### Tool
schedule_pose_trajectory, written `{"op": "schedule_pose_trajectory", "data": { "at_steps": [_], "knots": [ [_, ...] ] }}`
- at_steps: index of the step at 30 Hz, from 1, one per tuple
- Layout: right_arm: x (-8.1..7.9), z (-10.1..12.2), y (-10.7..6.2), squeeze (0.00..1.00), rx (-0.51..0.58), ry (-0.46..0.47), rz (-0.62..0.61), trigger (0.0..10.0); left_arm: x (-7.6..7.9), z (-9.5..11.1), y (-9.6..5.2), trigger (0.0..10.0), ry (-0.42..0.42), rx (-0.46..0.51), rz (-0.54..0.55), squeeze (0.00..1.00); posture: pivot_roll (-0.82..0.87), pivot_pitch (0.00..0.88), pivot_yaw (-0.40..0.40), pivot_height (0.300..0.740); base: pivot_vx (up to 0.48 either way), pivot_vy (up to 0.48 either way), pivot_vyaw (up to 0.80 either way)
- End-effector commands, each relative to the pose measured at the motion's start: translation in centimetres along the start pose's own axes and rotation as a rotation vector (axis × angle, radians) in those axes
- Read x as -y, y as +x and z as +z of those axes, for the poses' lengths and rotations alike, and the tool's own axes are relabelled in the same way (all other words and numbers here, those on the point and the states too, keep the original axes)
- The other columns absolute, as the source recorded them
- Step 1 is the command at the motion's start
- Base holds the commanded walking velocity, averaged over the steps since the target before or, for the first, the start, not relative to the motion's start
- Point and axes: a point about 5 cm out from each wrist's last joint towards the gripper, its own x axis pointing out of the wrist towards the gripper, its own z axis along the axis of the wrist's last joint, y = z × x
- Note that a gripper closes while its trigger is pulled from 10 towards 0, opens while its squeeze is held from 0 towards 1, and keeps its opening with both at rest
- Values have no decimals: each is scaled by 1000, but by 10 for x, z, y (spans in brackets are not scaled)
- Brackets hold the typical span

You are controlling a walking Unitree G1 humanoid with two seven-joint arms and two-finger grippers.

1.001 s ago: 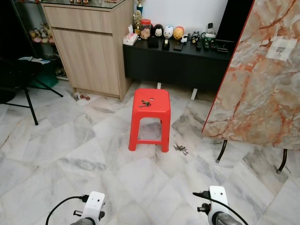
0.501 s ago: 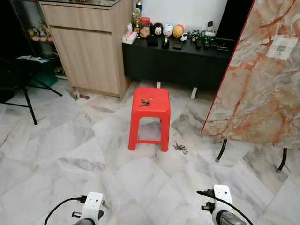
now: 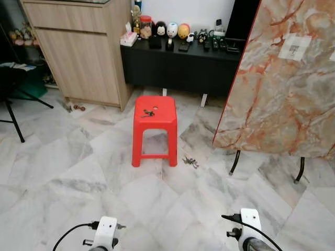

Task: Hang keys on a hook

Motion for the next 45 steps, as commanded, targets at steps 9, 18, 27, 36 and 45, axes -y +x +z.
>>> {"op": "schedule_pose_trajectory", "data": {
  "at_steps": [9,18,27,36,45],
  "knots": [
    [3,-5,-1,0,-11,12,-17,10000,0,-1,0,10000,-7,2,-3,0,-6,0,-52,740,0,-365,0],
    [0,-7,-1,0,-12,19,-17,10000,-2,-6,-2,10000,-4,-3,-5,0,-14,0,-35,740,0,-391,0],
    [1,-23,-3,0,-29,24,-19,10000,-3,-8,-2,10000,2,-11,-8,0,-14,0,-24,740,0,-431,0],
    [10,-33,-6,0,-56,28,-35,10000,-1,-13,-3,10000,-18,-16,-18,0,-17,0,-19,740,0,-127,0],
    [9,-35,-6,0,-56,45,-36,10000,0,-20,-5,10000,3,-40,-27,0,-37,0,-1,740,238,0,0]
  ]
}}
